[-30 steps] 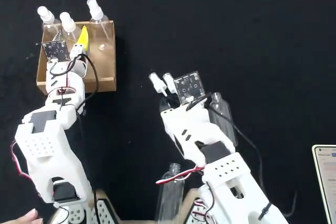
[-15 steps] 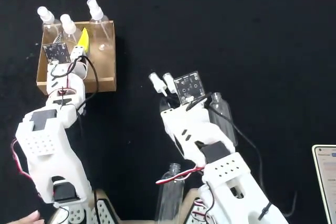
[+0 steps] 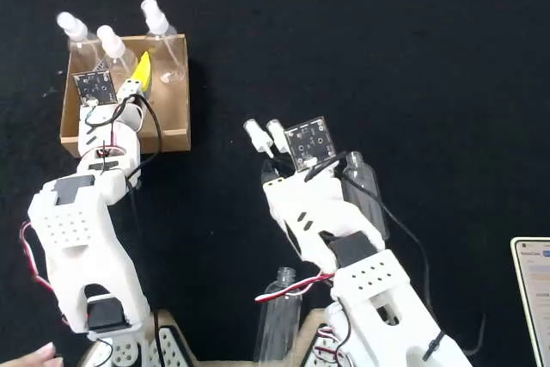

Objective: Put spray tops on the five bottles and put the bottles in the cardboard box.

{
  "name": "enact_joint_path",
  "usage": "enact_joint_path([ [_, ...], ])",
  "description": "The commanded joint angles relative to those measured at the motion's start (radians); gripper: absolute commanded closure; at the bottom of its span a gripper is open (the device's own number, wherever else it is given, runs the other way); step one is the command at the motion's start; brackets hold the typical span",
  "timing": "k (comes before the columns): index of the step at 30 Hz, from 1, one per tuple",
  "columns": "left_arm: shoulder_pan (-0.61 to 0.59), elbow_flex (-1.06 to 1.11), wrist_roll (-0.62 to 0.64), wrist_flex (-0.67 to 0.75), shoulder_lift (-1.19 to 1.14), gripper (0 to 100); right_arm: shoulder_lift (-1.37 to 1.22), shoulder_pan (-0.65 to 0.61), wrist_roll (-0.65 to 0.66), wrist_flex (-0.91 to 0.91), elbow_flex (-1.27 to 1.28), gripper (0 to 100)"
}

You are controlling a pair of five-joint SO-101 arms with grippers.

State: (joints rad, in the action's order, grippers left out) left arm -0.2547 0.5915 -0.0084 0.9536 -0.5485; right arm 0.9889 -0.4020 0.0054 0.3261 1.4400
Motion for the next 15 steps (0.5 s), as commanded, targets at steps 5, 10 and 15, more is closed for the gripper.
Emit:
enact_joint_path([
  [5, -0.012, -0.007, 0.009, -0.003, 0.081, 73, 0.015, -0.003, 0.008, -0.028, -0.010, 96.5],
  [10, -0.012, 0.025, 0.003, -0.008, 0.160, 73, 0.015, -0.003, 0.008, -0.028, -0.010, 96.5],
  [15, -0.012, 0.005, 0.003, -0.107, 0.164, 73, 0.015, -0.003, 0.008, -0.028, -0.010, 96.5],
])
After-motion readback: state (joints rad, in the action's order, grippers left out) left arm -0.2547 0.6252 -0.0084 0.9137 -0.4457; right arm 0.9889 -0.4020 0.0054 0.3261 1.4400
